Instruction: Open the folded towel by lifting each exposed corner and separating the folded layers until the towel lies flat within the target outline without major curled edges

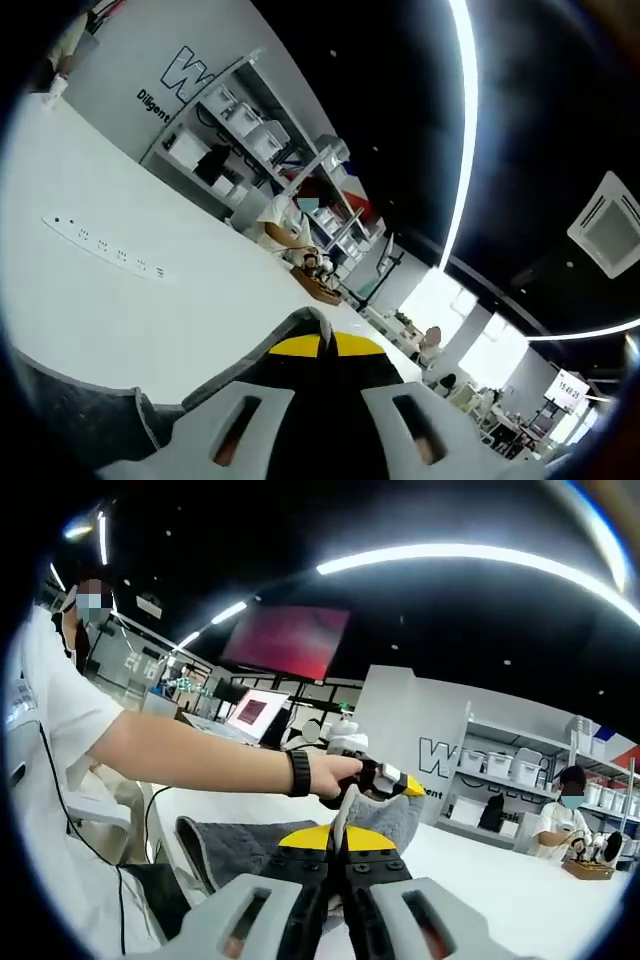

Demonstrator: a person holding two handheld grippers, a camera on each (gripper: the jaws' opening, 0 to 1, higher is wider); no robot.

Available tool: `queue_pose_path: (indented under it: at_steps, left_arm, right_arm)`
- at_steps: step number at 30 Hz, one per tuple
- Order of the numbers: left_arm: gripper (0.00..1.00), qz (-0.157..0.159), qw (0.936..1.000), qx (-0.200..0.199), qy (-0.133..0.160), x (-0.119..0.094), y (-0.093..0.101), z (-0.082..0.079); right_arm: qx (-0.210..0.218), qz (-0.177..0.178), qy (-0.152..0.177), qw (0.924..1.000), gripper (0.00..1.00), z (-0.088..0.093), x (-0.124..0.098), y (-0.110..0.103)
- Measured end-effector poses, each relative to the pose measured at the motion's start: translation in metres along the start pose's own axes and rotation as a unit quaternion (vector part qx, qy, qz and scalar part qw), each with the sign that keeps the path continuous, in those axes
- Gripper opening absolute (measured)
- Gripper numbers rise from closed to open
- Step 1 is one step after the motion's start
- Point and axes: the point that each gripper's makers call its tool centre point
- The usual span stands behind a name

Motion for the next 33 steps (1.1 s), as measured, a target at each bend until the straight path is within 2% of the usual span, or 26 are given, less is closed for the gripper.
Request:
queue_pose_path:
  at_steps: [8, 17, 25, 26, 27, 33]
  left_arm:
    - [0.0, 0.008, 0.9999, 0.006, -0.003, 0.001, 0.008, 0.005]
    - [0.0, 0.018, 0.9997, 0.018, 0.004, 0.007, 0.012, 0.013]
    - [0.0, 0.021, 0.9995, 0.02, 0.01, 0.008, 0.013, 0.014]
    - [0.0, 0.021, 0.9995, 0.019, 0.01, 0.036, -0.007, -0.013]
    - [0.0, 0.022, 0.9995, 0.02, 0.012, 0.046, -0.013, -0.023]
    - [0.0, 0.027, 0.9994, 0.02, 0.012, 0.062, -0.016, -0.032]
  right_arm:
    - [-0.003, 0.017, 0.003, 0.9998, 0.0, -0.003, -0.007, 0.01]
    - [-0.017, 0.024, -0.012, 0.9995, 0.0, 0.003, -0.012, 0.016]
    - [-0.031, 0.045, -0.02, 0.9983, 0.0, 0.004, -0.021, 0.033]
    - [-0.035, 0.048, -0.022, 0.998, 0.0, 0.005, -0.021, 0.034]
    - [-0.038, 0.051, -0.023, 0.9977, 0.0, 0.005, -0.022, 0.035]
    - [-0.039, 0.055, -0.029, 0.9973, 0.0, 0.009, -0.026, 0.038]
Point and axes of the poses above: the point that each gripper's makers call its tool centre point, and the gripper's own axes: x roughly forward along the fingers, y roughly to its right, z roughly out of its underside, and after that the axes turned 2 degrees about y, right-handed
